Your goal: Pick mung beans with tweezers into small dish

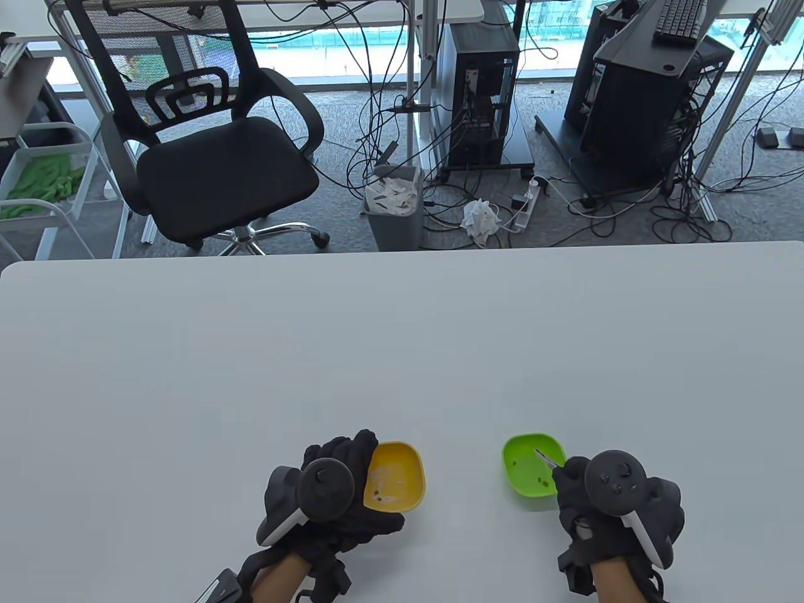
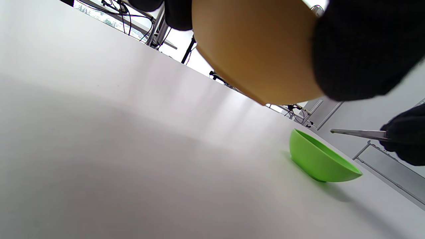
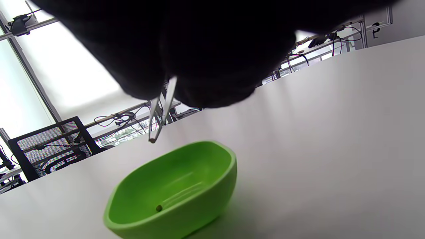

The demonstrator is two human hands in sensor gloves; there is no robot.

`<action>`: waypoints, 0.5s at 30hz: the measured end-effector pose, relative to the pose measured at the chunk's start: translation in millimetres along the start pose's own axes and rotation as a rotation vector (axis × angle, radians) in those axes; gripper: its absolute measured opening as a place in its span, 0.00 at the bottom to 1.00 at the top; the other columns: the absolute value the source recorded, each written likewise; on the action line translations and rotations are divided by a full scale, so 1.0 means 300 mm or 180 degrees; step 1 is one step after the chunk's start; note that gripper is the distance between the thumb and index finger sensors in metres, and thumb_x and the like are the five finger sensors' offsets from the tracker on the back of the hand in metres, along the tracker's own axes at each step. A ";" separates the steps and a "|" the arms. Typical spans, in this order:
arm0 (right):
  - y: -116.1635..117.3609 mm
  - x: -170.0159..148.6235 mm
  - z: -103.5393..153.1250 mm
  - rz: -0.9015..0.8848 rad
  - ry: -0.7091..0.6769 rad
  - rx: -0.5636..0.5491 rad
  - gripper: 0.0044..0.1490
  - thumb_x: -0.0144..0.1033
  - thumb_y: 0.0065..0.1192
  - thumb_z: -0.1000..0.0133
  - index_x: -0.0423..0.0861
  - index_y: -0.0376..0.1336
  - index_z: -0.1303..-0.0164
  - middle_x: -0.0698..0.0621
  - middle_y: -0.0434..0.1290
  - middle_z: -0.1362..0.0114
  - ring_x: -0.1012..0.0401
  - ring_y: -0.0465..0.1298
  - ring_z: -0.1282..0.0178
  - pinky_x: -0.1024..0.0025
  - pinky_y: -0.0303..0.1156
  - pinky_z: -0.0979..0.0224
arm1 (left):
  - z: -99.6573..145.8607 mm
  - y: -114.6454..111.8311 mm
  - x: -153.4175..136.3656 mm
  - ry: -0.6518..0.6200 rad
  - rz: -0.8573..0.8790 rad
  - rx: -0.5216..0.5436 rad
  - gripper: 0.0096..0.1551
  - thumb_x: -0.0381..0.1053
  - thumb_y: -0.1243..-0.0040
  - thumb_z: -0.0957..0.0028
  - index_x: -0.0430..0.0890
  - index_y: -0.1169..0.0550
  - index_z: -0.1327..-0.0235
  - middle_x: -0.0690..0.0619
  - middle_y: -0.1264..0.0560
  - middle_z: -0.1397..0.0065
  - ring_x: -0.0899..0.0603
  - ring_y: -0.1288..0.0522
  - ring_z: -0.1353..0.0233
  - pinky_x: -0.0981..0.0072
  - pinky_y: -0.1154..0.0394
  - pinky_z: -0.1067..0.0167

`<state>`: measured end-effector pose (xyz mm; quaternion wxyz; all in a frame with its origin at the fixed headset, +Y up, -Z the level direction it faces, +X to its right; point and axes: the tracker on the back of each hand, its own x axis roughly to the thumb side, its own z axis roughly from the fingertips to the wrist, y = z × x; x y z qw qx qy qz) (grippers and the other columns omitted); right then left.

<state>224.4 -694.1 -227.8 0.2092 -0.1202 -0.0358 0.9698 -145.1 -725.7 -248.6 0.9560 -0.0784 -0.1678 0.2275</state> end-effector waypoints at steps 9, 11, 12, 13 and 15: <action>0.000 -0.002 0.002 0.0000 0.0010 0.0029 0.21 0.39 0.73 0.47 0.37 0.79 0.55 0.41 0.83 0.59 0.62 0.80 0.74 0.74 0.80 0.73 | 0.000 0.000 -0.001 0.0003 0.0013 -0.0003 0.78 0.77 0.24 0.67 0.42 0.51 0.16 0.43 0.42 0.17 0.30 0.46 0.15 0.27 0.57 0.24; 0.001 -0.003 0.002 -0.0012 0.0012 0.0028 0.21 0.39 0.73 0.47 0.37 0.79 0.55 0.41 0.83 0.59 0.62 0.80 0.74 0.74 0.80 0.73 | 0.000 0.000 -0.001 0.0003 0.0007 -0.0003 0.78 0.77 0.24 0.67 0.42 0.51 0.16 0.44 0.42 0.17 0.30 0.47 0.15 0.27 0.57 0.23; 0.000 -0.003 0.002 -0.0013 0.0012 0.0029 0.21 0.39 0.73 0.47 0.37 0.79 0.55 0.41 0.83 0.59 0.62 0.80 0.74 0.74 0.80 0.73 | 0.000 0.000 -0.001 0.0001 0.0011 -0.0004 0.78 0.77 0.24 0.67 0.42 0.51 0.16 0.44 0.42 0.17 0.30 0.47 0.15 0.27 0.57 0.24; 0.000 -0.002 0.002 -0.0024 0.0002 0.0024 0.22 0.39 0.73 0.47 0.37 0.79 0.55 0.41 0.83 0.59 0.62 0.80 0.74 0.74 0.80 0.73 | 0.000 -0.001 -0.001 0.0000 0.0013 -0.0002 0.78 0.77 0.24 0.67 0.42 0.51 0.16 0.44 0.42 0.17 0.30 0.47 0.15 0.27 0.57 0.23; -0.002 0.003 0.006 -0.0058 -0.0031 0.0021 0.22 0.39 0.73 0.47 0.36 0.79 0.55 0.41 0.82 0.59 0.62 0.80 0.74 0.74 0.80 0.73 | 0.000 -0.001 -0.001 -0.0004 0.0014 0.0003 0.78 0.77 0.24 0.67 0.42 0.51 0.16 0.44 0.42 0.17 0.30 0.47 0.15 0.27 0.58 0.24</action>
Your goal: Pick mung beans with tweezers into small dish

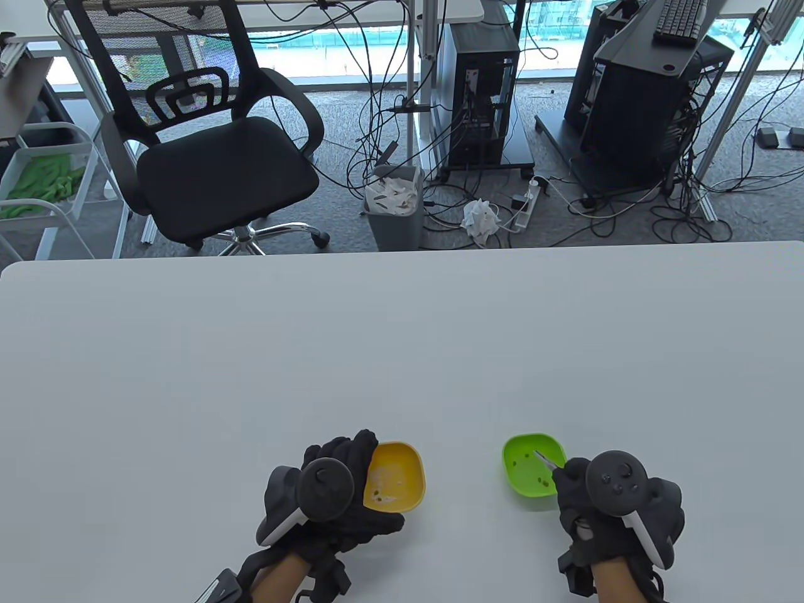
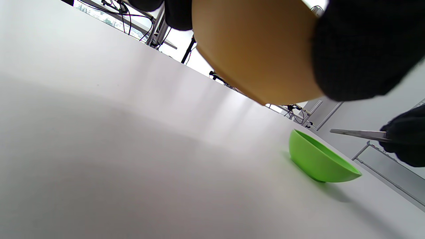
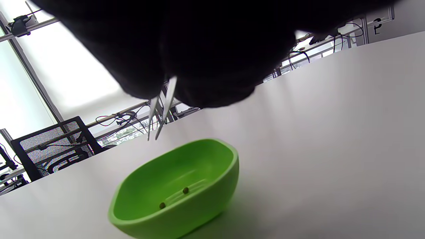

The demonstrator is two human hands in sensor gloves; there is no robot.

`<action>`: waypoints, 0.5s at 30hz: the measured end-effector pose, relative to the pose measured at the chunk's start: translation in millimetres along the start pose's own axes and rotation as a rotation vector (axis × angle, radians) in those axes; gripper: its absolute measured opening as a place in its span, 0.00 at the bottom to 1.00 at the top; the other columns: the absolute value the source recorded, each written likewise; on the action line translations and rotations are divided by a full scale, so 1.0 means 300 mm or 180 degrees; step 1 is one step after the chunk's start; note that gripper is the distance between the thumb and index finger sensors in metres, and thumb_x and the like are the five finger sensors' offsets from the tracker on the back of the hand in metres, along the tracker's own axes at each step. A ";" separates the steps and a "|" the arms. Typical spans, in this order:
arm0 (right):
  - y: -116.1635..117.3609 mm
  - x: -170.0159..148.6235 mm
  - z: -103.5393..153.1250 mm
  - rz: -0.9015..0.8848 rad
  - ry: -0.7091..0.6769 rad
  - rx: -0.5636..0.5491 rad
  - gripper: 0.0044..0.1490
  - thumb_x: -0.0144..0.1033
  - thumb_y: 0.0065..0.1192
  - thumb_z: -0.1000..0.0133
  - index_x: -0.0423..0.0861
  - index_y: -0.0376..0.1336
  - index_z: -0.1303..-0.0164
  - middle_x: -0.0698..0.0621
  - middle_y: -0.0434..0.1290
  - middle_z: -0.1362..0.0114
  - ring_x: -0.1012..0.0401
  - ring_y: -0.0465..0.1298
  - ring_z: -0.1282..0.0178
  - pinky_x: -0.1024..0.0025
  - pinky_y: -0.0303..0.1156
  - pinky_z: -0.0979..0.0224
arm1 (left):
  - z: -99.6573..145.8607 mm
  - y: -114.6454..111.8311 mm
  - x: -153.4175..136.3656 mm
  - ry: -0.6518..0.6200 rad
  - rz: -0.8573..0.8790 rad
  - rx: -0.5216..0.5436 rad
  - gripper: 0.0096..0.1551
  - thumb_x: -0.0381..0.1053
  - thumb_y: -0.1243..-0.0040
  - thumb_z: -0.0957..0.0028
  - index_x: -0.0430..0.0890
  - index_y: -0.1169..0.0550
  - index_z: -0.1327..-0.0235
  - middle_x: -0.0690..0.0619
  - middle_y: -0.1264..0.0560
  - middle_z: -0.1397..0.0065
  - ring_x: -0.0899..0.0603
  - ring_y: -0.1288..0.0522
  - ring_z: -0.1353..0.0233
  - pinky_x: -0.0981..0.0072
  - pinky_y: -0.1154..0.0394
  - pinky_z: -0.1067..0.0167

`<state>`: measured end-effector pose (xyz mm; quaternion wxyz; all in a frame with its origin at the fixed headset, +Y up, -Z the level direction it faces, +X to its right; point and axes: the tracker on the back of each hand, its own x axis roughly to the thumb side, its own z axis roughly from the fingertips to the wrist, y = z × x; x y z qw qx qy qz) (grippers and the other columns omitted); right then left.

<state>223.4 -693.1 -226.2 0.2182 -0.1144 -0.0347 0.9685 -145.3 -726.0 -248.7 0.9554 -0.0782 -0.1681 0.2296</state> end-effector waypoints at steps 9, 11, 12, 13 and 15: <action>-0.017 0.377 0.104 -0.0039 -0.1233 -0.0039 0.22 0.40 0.72 0.46 0.36 0.78 0.53 0.40 0.82 0.58 0.62 0.80 0.73 0.74 0.80 0.73 | 0.002 0.000 0.008 -0.0058 -0.0013 0.0041 0.78 0.77 0.24 0.67 0.42 0.51 0.16 0.44 0.42 0.17 0.30 0.47 0.15 0.27 0.58 0.23; 0.006 0.446 0.126 0.0042 -0.1423 0.0032 0.22 0.40 0.72 0.46 0.36 0.78 0.53 0.41 0.82 0.58 0.62 0.80 0.73 0.74 0.80 0.72 | 0.004 0.000 0.005 -0.0059 -0.0002 0.0056 0.78 0.77 0.24 0.67 0.42 0.51 0.16 0.44 0.42 0.17 0.30 0.47 0.15 0.27 0.58 0.23; 0.034 0.490 0.145 0.0096 -0.1558 0.0090 0.22 0.40 0.72 0.46 0.36 0.78 0.53 0.41 0.82 0.58 0.62 0.80 0.73 0.74 0.80 0.72 | 0.005 0.001 0.004 -0.0055 0.0002 0.0058 0.78 0.77 0.24 0.67 0.42 0.51 0.16 0.44 0.42 0.17 0.30 0.47 0.15 0.27 0.58 0.23; 0.056 0.508 0.154 0.0116 -0.1626 0.0135 0.22 0.40 0.72 0.46 0.36 0.78 0.53 0.41 0.82 0.58 0.62 0.80 0.73 0.74 0.80 0.72 | 0.005 0.003 0.001 -0.0047 0.0013 0.0066 0.79 0.77 0.24 0.67 0.42 0.51 0.16 0.44 0.42 0.17 0.30 0.47 0.15 0.27 0.58 0.23; 0.099 0.526 0.171 0.0159 -0.1715 0.0257 0.22 0.40 0.73 0.46 0.36 0.79 0.53 0.41 0.82 0.58 0.62 0.80 0.73 0.74 0.80 0.72 | 0.005 0.004 -0.002 -0.0040 0.0025 0.0072 0.79 0.77 0.24 0.67 0.42 0.51 0.16 0.44 0.42 0.17 0.30 0.47 0.15 0.27 0.58 0.23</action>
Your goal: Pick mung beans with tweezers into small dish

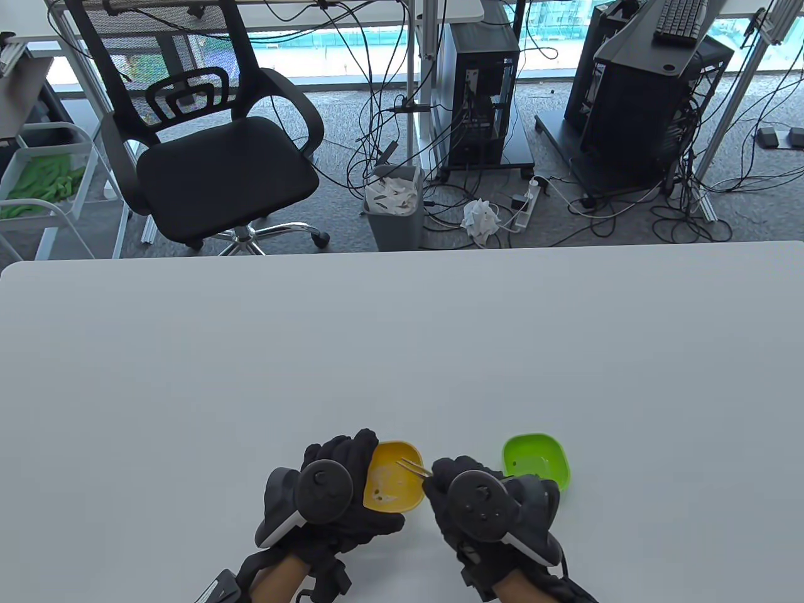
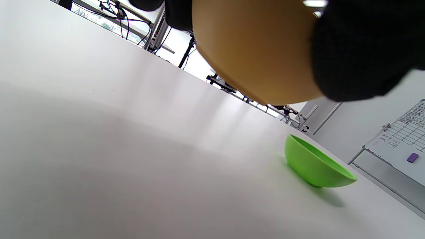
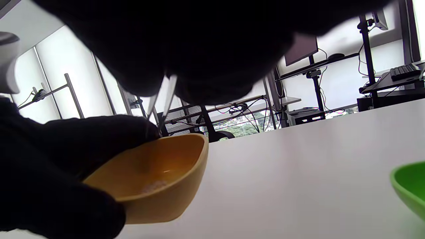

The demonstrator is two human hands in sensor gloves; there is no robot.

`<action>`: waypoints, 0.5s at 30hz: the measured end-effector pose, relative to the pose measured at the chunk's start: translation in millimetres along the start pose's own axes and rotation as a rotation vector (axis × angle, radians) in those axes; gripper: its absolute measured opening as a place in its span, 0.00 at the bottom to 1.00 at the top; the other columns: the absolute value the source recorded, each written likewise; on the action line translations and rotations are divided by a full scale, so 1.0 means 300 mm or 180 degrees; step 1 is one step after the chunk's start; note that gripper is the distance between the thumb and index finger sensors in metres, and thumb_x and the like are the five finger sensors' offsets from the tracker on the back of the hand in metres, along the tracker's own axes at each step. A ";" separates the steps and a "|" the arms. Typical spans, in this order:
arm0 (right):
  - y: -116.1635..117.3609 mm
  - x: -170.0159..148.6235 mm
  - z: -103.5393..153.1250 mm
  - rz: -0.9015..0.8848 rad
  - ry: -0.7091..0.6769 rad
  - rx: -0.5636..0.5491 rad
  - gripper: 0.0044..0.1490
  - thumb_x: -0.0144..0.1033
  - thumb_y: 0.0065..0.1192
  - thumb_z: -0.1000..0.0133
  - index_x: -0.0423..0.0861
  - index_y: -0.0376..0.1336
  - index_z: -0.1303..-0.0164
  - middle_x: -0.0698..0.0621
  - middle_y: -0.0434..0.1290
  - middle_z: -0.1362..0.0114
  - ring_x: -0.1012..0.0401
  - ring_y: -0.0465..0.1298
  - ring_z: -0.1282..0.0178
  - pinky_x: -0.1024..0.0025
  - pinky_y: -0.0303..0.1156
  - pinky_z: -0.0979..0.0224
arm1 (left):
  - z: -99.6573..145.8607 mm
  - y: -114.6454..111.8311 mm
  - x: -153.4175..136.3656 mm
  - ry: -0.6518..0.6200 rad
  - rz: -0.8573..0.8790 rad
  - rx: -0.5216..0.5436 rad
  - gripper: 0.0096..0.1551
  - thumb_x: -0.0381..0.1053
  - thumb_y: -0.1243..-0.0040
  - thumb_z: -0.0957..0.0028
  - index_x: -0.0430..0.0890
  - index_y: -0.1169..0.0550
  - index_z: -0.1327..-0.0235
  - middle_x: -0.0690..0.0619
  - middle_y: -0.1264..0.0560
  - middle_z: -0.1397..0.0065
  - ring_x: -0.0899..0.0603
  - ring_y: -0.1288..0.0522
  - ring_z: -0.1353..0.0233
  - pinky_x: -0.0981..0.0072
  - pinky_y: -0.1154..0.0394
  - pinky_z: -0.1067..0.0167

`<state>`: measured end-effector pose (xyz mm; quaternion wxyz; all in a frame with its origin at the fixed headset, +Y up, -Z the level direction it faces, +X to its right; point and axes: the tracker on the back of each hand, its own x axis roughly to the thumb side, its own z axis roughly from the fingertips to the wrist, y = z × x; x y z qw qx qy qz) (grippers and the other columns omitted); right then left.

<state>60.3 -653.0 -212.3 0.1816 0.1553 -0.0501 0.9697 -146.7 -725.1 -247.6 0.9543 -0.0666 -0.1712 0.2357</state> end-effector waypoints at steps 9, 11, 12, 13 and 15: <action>0.081 0.025 -0.001 0.0196 -0.0138 0.0236 0.22 0.40 0.73 0.47 0.37 0.79 0.53 0.41 0.82 0.58 0.62 0.80 0.73 0.73 0.80 0.72 | 0.001 -0.010 0.017 -0.0064 -0.0081 -0.0026 0.79 0.77 0.24 0.68 0.42 0.51 0.16 0.44 0.42 0.17 0.30 0.46 0.15 0.27 0.57 0.23; 0.084 0.028 0.000 0.0197 -0.0148 0.0237 0.22 0.40 0.73 0.47 0.37 0.79 0.53 0.41 0.82 0.58 0.62 0.80 0.73 0.73 0.80 0.72 | 0.002 -0.009 0.016 -0.0062 -0.0073 -0.0010 0.79 0.77 0.24 0.68 0.42 0.51 0.16 0.44 0.42 0.17 0.30 0.46 0.15 0.27 0.57 0.24; 0.085 0.029 0.000 0.0205 -0.0148 0.0244 0.22 0.40 0.73 0.47 0.37 0.79 0.53 0.41 0.82 0.58 0.62 0.80 0.73 0.73 0.80 0.72 | 0.002 -0.008 0.016 -0.0063 -0.0072 -0.0011 0.79 0.77 0.24 0.68 0.42 0.51 0.16 0.44 0.42 0.17 0.30 0.46 0.15 0.27 0.57 0.24; 0.087 0.031 0.000 0.0212 -0.0150 0.0259 0.22 0.40 0.73 0.47 0.37 0.79 0.53 0.41 0.82 0.58 0.62 0.80 0.73 0.73 0.80 0.72 | 0.002 -0.009 0.016 -0.0064 -0.0075 -0.0011 0.79 0.77 0.24 0.68 0.42 0.51 0.16 0.44 0.42 0.17 0.30 0.46 0.15 0.27 0.57 0.24; 0.093 0.036 0.000 0.0242 -0.0148 0.0289 0.22 0.40 0.73 0.47 0.37 0.79 0.53 0.41 0.82 0.58 0.62 0.80 0.73 0.73 0.80 0.72 | 0.002 -0.009 0.017 -0.0070 -0.0081 -0.0015 0.79 0.78 0.24 0.69 0.42 0.51 0.16 0.44 0.42 0.17 0.30 0.46 0.15 0.27 0.57 0.24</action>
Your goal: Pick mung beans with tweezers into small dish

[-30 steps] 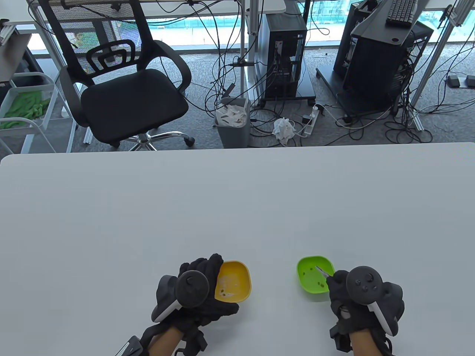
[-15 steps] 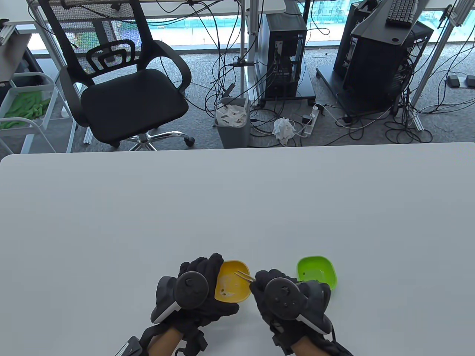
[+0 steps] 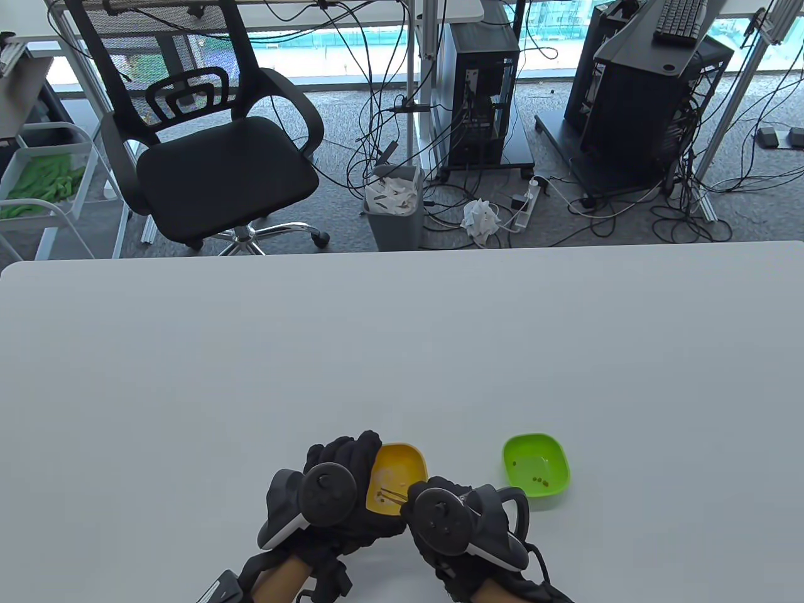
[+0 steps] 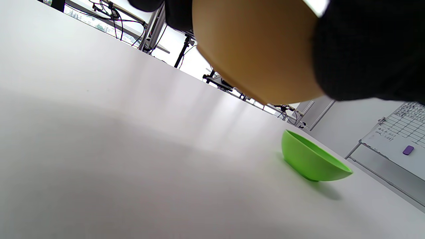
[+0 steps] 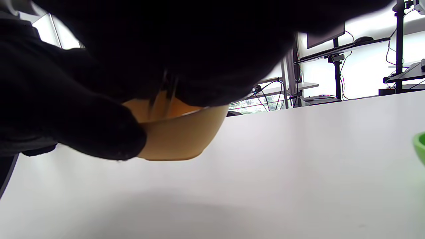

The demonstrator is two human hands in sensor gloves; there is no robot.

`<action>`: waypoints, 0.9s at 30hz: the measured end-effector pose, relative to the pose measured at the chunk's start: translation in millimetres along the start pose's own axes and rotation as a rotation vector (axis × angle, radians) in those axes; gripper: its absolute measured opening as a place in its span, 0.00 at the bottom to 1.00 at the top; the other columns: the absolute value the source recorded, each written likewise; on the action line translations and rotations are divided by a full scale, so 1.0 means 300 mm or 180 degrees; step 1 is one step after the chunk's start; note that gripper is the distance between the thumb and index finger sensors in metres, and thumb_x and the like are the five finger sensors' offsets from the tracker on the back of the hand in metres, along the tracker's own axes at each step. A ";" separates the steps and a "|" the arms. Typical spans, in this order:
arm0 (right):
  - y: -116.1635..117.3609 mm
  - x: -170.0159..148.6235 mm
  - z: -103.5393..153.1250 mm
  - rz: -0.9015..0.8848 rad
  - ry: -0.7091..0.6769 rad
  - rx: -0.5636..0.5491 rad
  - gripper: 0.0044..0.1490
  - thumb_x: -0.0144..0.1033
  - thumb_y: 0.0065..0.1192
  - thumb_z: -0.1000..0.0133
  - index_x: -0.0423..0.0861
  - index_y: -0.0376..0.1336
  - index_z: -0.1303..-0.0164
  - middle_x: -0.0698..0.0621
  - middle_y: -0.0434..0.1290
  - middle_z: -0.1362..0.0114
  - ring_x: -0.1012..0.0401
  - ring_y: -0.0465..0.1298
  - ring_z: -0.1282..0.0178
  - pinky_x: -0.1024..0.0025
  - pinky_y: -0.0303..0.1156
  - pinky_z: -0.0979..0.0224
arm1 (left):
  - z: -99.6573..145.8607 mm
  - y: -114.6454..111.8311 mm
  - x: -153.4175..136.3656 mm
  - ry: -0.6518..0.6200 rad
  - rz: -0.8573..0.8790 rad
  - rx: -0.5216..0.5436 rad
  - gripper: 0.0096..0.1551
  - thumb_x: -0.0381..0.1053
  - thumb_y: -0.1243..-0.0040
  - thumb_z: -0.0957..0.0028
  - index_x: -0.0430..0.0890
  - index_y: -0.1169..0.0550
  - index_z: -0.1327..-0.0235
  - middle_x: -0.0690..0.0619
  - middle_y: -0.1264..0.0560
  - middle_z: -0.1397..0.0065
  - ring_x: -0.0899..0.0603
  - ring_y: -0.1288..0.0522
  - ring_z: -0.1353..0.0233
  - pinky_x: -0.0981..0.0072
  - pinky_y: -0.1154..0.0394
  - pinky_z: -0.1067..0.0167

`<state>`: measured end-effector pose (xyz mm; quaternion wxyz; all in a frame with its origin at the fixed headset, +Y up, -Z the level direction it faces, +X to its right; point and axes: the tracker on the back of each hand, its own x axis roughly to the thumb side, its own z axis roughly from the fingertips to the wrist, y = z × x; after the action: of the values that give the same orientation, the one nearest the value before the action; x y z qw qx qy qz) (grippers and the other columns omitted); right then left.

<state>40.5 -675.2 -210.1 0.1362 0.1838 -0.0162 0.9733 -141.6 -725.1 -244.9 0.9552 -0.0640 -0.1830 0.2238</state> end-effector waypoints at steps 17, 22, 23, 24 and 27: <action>0.011 0.010 -0.006 0.0070 0.0004 0.0054 0.21 0.39 0.73 0.47 0.37 0.79 0.54 0.41 0.82 0.58 0.62 0.80 0.73 0.73 0.80 0.72 | -0.002 -0.006 0.004 0.0005 -0.0046 -0.0032 0.79 0.77 0.23 0.68 0.42 0.51 0.16 0.43 0.42 0.17 0.30 0.47 0.15 0.27 0.58 0.24; 0.010 0.003 -0.005 0.0032 0.0019 -0.0002 0.21 0.39 0.73 0.47 0.37 0.79 0.54 0.41 0.83 0.58 0.62 0.80 0.74 0.73 0.80 0.73 | -0.003 -0.007 0.005 -0.0006 -0.0030 -0.0027 0.78 0.77 0.23 0.68 0.42 0.50 0.17 0.44 0.42 0.17 0.30 0.46 0.15 0.27 0.57 0.24; 0.010 0.003 -0.005 0.0029 0.0021 -0.0001 0.21 0.39 0.73 0.47 0.37 0.79 0.55 0.41 0.83 0.58 0.62 0.80 0.73 0.73 0.80 0.72 | -0.003 -0.007 0.004 -0.0005 -0.0027 -0.0024 0.79 0.77 0.23 0.68 0.42 0.50 0.17 0.44 0.42 0.17 0.30 0.46 0.15 0.27 0.58 0.24; 0.010 0.002 -0.004 0.0034 0.0022 -0.0005 0.21 0.39 0.73 0.47 0.37 0.79 0.55 0.41 0.83 0.58 0.62 0.80 0.74 0.73 0.80 0.73 | -0.003 -0.007 0.005 -0.0005 -0.0032 -0.0031 0.78 0.77 0.24 0.68 0.42 0.50 0.17 0.44 0.42 0.17 0.30 0.46 0.15 0.27 0.57 0.24; 0.007 0.000 -0.001 0.0013 0.0016 -0.0051 0.21 0.39 0.73 0.47 0.37 0.80 0.55 0.41 0.83 0.59 0.62 0.80 0.74 0.74 0.80 0.73 | -0.003 -0.007 0.005 -0.0009 -0.0026 -0.0030 0.79 0.77 0.24 0.68 0.42 0.51 0.16 0.44 0.42 0.17 0.30 0.46 0.15 0.27 0.57 0.23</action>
<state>39.8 -677.2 -210.4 0.1357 0.1803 -0.0240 0.9739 -139.3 -726.3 -244.9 0.9555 -0.0674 -0.1857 0.2191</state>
